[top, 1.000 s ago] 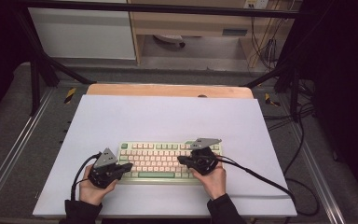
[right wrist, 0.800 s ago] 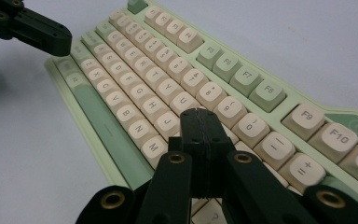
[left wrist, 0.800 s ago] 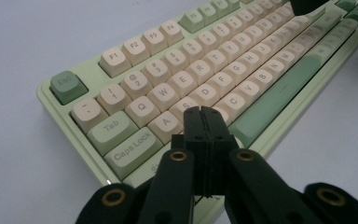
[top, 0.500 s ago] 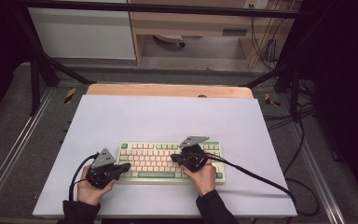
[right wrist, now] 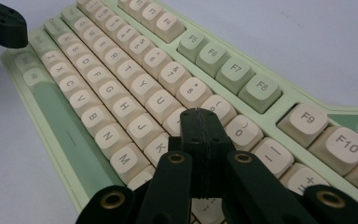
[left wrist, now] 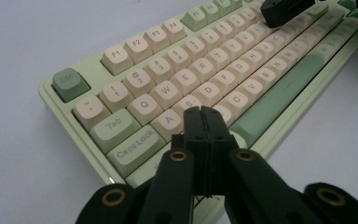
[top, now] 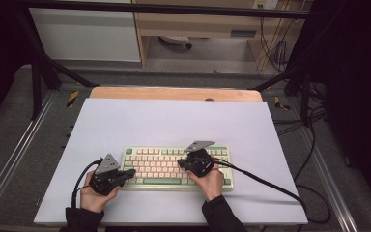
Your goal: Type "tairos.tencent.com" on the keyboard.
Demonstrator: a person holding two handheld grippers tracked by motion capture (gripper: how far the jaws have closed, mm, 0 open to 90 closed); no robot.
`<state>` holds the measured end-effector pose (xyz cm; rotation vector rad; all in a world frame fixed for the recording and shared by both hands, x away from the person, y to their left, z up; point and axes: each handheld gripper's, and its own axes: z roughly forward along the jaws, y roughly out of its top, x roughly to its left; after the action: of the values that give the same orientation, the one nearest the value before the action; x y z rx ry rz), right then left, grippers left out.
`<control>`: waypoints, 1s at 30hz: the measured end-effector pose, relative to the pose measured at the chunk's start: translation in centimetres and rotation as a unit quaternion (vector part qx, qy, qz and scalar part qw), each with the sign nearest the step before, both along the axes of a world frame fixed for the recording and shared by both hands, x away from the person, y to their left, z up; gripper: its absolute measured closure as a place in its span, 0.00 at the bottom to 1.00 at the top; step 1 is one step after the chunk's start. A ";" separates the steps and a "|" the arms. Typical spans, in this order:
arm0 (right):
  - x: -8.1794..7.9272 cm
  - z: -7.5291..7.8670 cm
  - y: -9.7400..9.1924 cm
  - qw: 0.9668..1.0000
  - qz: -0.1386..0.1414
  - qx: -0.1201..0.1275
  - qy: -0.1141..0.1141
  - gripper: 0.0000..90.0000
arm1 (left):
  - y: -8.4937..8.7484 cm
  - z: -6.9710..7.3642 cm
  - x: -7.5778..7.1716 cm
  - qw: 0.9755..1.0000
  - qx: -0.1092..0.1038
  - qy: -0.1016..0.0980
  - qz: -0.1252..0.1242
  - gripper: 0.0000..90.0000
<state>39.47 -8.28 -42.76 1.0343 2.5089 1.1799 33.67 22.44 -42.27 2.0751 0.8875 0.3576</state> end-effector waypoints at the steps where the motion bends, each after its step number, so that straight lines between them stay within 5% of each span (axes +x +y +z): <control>1: 0.0 -0.1 0.0 1.000 -0.002 -0.007 0.003 1.00 | 0.0 0.0 0.0 1.000 0.000 0.000 0.000 1.00; 21: -1.6 1.9 -0.6 1.000 0.020 0.016 -0.011 1.00 | 0.0 0.0 0.0 1.000 0.000 0.000 0.001 1.00; 30: -2.2 1.5 -0.2 0.999 0.033 0.022 -0.004 1.00 | 0.0 0.0 0.0 1.000 0.000 -0.001 0.000 1.00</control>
<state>37.30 -8.44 -41.21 0.9633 2.5401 1.2593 33.65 22.42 -42.23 2.0739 0.8861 0.3585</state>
